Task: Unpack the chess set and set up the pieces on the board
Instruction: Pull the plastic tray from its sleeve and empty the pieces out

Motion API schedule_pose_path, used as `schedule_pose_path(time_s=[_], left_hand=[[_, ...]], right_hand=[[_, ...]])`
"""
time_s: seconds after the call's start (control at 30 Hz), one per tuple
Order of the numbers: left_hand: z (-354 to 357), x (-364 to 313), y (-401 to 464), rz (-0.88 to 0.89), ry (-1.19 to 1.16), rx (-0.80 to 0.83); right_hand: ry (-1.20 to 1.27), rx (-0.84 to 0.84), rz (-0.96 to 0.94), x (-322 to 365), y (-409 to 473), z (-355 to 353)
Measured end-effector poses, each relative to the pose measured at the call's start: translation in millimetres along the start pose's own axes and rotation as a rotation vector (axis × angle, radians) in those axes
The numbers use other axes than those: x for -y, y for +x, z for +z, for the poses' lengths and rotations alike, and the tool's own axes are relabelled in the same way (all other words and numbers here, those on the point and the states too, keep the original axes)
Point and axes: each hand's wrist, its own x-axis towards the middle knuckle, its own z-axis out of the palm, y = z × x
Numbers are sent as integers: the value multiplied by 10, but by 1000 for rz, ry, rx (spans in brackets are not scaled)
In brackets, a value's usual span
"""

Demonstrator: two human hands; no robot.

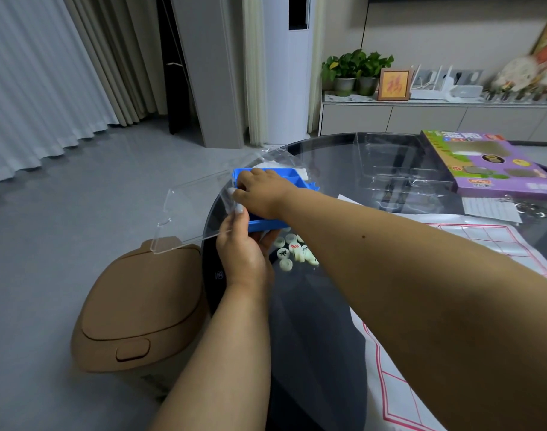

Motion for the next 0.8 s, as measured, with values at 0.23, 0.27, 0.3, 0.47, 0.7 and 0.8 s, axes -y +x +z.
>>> schedule_pose_path(time_s=[0.23,0.27,0.3,0.47,0.7,0.8], left_hand=[[-15,21,10,-13,-55,-35],[-13,19,6,-14,-64,-36],[-8,18,4,-16,-73,-36],[-6,27,19,-11,-83,-32],[-16,35,16,18,-40,-16],[-8,37,17,20,-36,-14]], right_hand=[[-154,104,-27,34,59,21],[-175,124,-29,33,82,30],[-131,145,7,27,102,28],[-216,244,-19,14,114,14],[-249,92,-105,-7,67,15],[-239,119,-114,-21,8,-49]])
